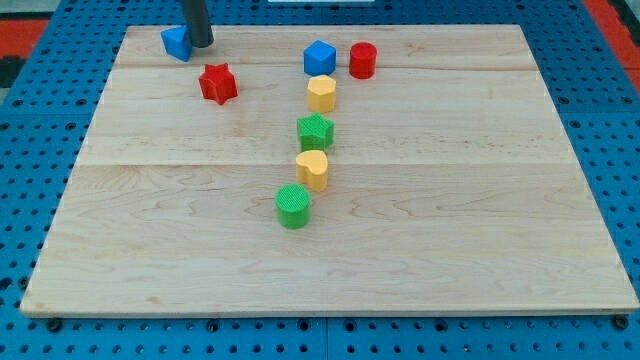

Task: Push the blue cube at the top center of the board

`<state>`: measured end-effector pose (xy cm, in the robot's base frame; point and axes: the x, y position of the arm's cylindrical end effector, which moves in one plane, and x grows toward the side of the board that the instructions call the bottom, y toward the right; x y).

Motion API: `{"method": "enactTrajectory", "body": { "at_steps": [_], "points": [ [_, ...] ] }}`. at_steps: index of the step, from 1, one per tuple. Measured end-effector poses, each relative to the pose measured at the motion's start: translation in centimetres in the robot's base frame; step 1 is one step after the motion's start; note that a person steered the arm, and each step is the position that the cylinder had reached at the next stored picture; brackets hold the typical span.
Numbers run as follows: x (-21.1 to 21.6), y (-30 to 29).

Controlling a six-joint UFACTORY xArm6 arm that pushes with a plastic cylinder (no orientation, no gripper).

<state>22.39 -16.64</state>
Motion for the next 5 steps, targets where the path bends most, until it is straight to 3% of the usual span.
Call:
{"method": "enactTrajectory", "body": {
  "at_steps": [2, 3, 4, 5],
  "points": [
    [0.5, 2.8],
    [0.6, 8.5],
    [2.2, 13.3],
    [6.7, 14.2]
  ]
}}
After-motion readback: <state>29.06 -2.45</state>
